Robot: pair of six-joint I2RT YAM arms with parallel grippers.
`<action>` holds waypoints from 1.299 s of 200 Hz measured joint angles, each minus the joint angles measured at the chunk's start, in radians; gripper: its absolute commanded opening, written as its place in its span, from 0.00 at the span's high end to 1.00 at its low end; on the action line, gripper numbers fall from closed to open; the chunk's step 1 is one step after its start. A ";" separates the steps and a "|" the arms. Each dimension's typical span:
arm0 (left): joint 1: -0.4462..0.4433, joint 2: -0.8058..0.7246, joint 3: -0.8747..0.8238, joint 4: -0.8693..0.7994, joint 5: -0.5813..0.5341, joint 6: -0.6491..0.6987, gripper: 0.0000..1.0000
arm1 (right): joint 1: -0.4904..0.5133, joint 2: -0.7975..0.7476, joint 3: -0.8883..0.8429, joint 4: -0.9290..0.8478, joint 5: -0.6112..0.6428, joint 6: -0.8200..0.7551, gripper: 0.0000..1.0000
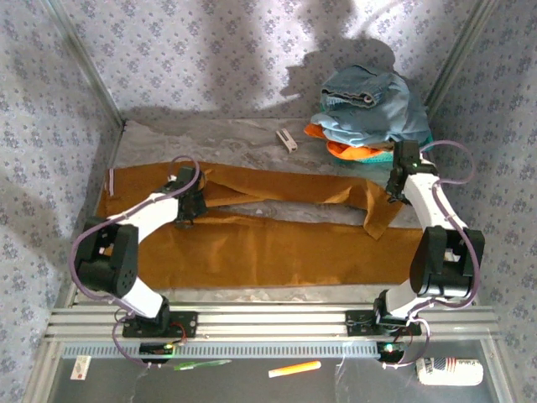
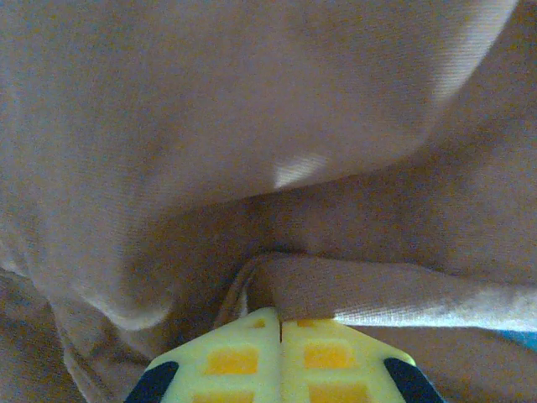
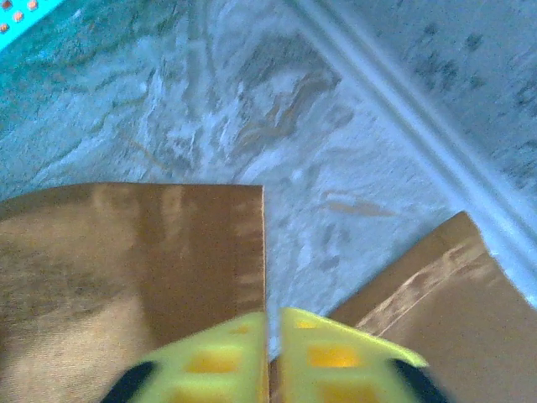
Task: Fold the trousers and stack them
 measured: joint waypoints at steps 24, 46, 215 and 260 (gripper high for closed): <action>-0.027 0.005 0.047 -0.056 0.000 0.011 0.39 | -0.044 0.014 -0.062 0.011 -0.111 -0.006 0.42; -0.105 0.034 0.133 -0.095 -0.036 0.032 0.37 | -0.098 0.081 -0.060 0.036 -0.205 -0.018 0.39; -0.170 0.111 0.085 -0.014 -0.111 0.121 1.00 | -0.144 0.257 0.192 0.029 -0.257 -0.062 1.00; -0.170 0.030 0.059 0.014 -0.116 0.116 1.00 | -0.171 0.246 0.250 0.027 -0.250 -0.058 0.47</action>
